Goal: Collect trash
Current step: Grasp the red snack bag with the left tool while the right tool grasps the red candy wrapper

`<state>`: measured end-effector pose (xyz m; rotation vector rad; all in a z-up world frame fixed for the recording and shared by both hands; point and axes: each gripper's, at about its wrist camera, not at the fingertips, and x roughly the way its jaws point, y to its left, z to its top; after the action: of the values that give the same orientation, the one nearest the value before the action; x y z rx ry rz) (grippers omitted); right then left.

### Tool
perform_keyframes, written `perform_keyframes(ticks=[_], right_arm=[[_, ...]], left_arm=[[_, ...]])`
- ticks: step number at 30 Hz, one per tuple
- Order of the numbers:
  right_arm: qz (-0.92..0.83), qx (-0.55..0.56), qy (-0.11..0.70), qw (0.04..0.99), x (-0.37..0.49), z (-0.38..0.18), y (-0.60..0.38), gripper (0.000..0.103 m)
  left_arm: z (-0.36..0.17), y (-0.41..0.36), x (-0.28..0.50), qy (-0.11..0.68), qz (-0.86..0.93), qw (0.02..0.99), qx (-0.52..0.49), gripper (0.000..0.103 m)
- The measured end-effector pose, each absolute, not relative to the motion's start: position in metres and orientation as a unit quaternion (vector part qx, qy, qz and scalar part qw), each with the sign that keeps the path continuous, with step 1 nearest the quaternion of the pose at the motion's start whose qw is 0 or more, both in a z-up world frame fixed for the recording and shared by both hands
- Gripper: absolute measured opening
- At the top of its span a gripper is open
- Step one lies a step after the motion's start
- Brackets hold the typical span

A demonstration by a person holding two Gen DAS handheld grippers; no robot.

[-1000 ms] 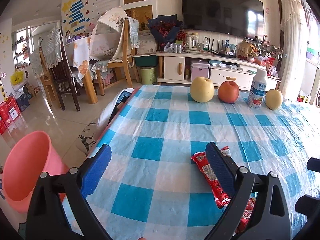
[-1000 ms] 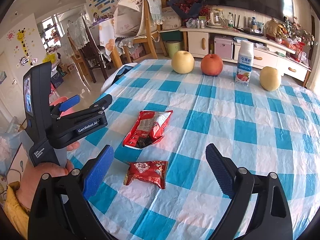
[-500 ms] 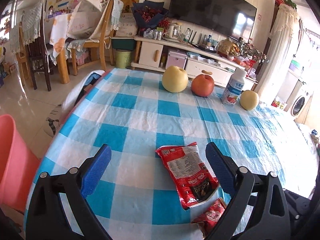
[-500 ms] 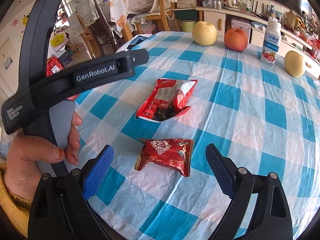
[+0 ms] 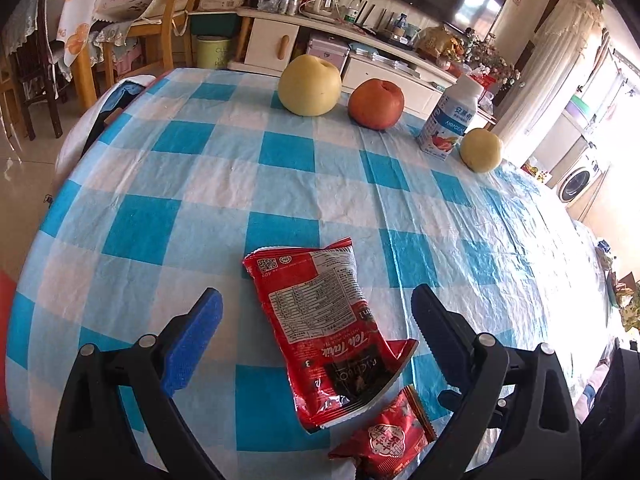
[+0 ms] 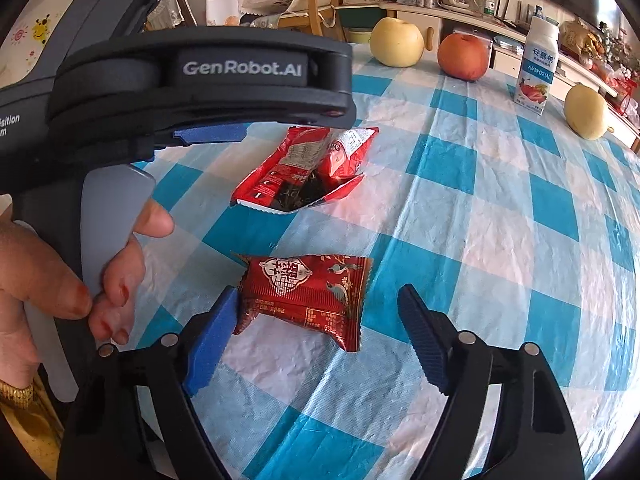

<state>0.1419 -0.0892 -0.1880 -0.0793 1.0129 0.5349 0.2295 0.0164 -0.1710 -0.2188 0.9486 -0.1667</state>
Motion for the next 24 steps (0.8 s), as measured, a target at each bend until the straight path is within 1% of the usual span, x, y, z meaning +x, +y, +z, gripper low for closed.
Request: perform_keyframes(ticks=[9,11,12,13,15,18,21,24], right_arm=[[0.26,-0.033,0.469,0.843,0.142,-0.189,-0.09,0.08],[0.263,-0.031,0.47,0.842,0.142,-0.19,-0.09,0.076],[0.264,-0.031,0.472,0.841,0.142,-0.191,-0.09,0.07],[0.264,-0.033,0.474,0.839,0.143,-0.192,-0.091,0.065],[0.259,-0.046,0.472,0.842,0.142,-0.192,-0.089,0.06],[0.26,-0.044,0.47,0.842,0.141,-0.192,-0.09,0.059],[0.26,-0.042,0.469,0.843,0.141,-0.192,-0.092,0.057],[0.26,-0.039,0.47,0.843,0.142,-0.191,-0.093,0.055]], left_arm=[[-0.186,0.002,0.243,0.484,-0.054,0.87,-0.078,0.096],[-0.189,0.0,0.245,0.487,-0.051,0.869,-0.075,0.095],[-0.19,-0.002,0.245,0.488,-0.05,0.868,-0.074,0.092],[-0.192,-0.003,0.246,0.491,-0.05,0.867,-0.072,0.085],[-0.193,-0.006,0.246,0.491,-0.046,0.868,-0.063,0.08],[-0.193,-0.009,0.245,0.488,-0.044,0.87,-0.053,0.078],[-0.193,-0.006,0.244,0.482,-0.038,0.874,-0.052,0.066],[-0.193,-0.003,0.242,0.478,-0.042,0.875,-0.054,0.064]])
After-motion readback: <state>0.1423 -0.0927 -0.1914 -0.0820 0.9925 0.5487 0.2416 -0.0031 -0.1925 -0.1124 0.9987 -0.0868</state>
